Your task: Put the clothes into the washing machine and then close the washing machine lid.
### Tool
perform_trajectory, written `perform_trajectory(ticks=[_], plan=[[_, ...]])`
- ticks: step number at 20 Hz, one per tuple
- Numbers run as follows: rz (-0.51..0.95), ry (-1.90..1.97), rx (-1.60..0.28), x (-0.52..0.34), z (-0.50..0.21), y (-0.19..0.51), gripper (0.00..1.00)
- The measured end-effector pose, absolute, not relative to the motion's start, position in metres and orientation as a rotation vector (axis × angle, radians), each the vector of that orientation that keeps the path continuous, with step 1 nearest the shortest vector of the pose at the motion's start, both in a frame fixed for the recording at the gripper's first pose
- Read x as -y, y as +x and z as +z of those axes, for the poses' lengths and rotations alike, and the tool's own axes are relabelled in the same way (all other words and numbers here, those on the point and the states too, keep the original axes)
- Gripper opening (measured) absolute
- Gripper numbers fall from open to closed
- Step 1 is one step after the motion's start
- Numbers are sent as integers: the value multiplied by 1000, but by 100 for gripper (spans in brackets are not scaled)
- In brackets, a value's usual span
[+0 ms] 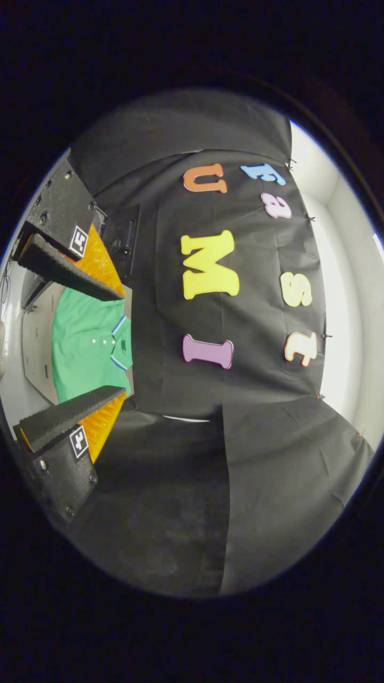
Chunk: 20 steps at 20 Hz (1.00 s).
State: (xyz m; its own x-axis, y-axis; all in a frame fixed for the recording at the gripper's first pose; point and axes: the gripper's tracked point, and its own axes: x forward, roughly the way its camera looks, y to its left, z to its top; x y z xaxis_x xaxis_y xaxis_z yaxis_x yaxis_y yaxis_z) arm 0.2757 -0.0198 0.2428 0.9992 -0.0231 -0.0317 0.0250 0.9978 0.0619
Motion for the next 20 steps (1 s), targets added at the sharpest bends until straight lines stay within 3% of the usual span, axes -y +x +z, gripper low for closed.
perform_trajectory(ticks=[4,10,19,20], plan=[[38,91,-151,9,236,348,100],[-35,44,-352,21,176,437,100],[-37,30,-598,34,80,484,100],[-46,36,-554,34,88,487,99]])
